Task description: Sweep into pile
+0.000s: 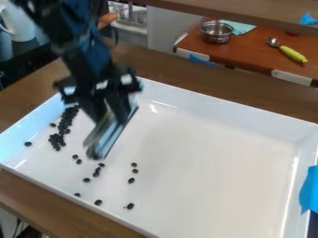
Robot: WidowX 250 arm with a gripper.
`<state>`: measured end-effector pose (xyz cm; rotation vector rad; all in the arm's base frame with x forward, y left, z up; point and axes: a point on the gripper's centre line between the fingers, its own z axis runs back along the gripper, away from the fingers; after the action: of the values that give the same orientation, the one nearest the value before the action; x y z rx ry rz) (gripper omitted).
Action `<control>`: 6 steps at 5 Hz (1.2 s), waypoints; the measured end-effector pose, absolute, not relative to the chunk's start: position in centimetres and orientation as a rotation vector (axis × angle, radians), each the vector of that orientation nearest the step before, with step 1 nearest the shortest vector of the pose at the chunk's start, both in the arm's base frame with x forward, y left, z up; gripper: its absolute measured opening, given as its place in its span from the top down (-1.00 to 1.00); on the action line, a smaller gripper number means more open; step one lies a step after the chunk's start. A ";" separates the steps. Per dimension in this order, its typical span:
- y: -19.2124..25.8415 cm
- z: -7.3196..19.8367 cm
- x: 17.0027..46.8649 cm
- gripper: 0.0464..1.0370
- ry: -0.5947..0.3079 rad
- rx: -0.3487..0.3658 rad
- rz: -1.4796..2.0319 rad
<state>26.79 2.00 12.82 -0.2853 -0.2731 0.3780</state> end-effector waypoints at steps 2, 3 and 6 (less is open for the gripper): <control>-3.4 13.2 28.4 0.35 -0.400 -0.112 0.383; -5.4 10.3 27.4 0.35 -0.411 -0.023 0.350; -5.3 7.9 25.5 0.35 -0.426 0.000 0.278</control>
<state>25.49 -5.26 7.86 0.0004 -0.4259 0.2778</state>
